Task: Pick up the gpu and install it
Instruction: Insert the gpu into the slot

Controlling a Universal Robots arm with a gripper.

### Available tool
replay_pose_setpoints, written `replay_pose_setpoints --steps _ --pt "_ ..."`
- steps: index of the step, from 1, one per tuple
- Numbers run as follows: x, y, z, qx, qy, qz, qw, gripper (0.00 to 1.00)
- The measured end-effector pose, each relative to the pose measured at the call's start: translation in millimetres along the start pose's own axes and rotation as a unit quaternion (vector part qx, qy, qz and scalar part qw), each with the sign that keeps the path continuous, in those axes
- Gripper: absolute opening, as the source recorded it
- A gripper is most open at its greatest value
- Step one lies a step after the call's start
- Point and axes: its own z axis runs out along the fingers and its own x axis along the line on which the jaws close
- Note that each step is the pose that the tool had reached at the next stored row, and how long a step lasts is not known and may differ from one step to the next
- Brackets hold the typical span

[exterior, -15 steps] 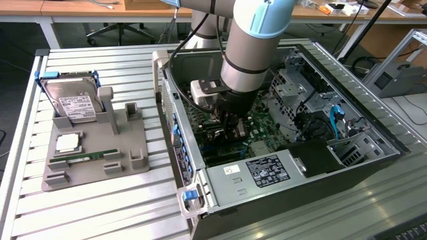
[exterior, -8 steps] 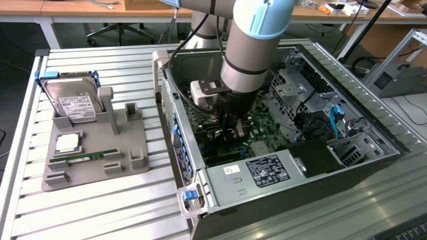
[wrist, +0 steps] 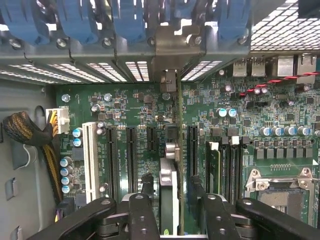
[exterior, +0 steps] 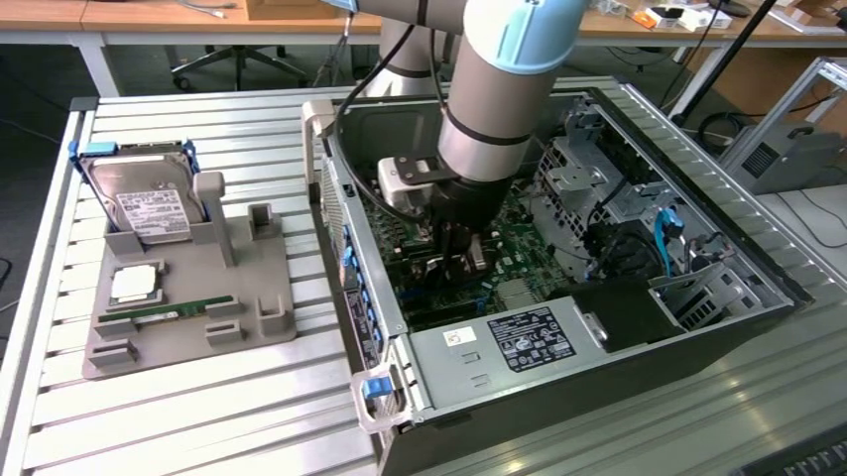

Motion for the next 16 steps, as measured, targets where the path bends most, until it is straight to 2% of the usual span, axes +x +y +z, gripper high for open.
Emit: replay_pose_setpoints --steps 8,13,16 --pt "-0.8 -0.3 -26.4 0.0 0.0001 0.0 1.0 0.41" --pt "-1.3 -0.6 -48.9 0.0001 0.0003 0.0 1.0 0.41" --pt "-1.6 -0.8 -66.4 0.0 0.0004 0.0 1.0 0.41"
